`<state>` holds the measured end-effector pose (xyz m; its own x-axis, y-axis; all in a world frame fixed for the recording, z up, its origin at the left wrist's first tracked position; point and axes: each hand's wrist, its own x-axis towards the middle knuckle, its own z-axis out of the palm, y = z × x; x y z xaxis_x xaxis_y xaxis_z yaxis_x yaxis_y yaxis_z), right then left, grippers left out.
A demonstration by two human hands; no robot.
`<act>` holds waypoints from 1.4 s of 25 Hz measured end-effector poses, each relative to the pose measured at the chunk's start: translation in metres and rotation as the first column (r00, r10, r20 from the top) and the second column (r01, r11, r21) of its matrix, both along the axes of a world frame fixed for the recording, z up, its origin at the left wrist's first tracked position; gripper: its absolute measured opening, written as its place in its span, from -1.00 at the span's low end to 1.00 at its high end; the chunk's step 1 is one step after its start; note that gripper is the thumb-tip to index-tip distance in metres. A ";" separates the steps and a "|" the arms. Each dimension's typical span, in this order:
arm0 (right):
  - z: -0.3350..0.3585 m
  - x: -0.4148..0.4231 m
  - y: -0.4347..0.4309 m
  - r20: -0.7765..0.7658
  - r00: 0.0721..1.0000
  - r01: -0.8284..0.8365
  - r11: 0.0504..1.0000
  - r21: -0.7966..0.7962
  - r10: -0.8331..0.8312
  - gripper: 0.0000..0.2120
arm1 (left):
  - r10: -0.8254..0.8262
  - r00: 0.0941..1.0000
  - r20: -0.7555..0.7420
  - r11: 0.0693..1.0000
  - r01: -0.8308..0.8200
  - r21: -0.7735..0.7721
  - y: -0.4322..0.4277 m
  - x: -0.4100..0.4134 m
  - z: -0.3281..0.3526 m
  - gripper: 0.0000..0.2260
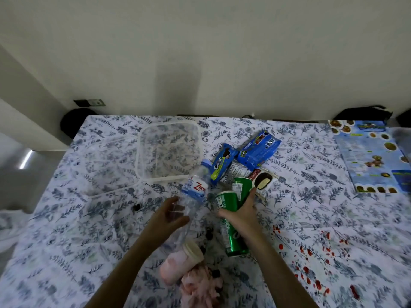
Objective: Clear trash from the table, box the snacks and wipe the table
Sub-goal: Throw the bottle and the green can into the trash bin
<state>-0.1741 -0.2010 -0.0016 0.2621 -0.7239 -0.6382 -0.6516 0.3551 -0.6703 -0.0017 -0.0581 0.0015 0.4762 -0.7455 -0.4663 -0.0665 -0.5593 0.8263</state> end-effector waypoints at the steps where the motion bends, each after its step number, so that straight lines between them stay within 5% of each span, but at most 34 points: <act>1: 0.005 -0.001 0.000 0.044 0.999 -0.007 1.000 -0.004 0.007 0.29 | 0.028 0.999 -0.018 0.999 -0.028 -0.036 0.002 -0.001 0.005 -0.49; 9: 0.058 0.069 0.058 0.165 0.959 -0.214 0.970 -0.114 0.231 0.34 | 0.369 0.925 -0.090 0.897 -0.380 -0.225 0.078 0.029 0.049 -0.63; 15: 0.071 0.197 0.210 0.066 0.761 -0.631 0.760 -0.158 0.645 0.36 | 0.588 0.806 -0.069 0.779 -0.587 -0.219 0.241 0.107 0.052 -0.56; 21: 0.066 0.309 0.375 -0.060 0.614 -0.784 0.599 -0.161 0.787 0.35 | 0.681 0.731 -0.049 0.715 -0.677 -0.174 0.414 0.174 0.040 -0.60; 28: 0.054 0.390 0.459 -0.075 0.640 -0.768 0.635 -0.084 0.765 0.30 | 0.684 0.727 -0.066 0.717 -0.686 -0.126 0.506 0.241 0.022 -0.59; 35: 0.027 0.472 0.456 -0.043 0.744 -0.667 0.745 -0.003 0.666 0.27 | 0.618 0.782 -0.085 0.781 -0.623 -0.043 0.496 0.333 -0.004 -0.63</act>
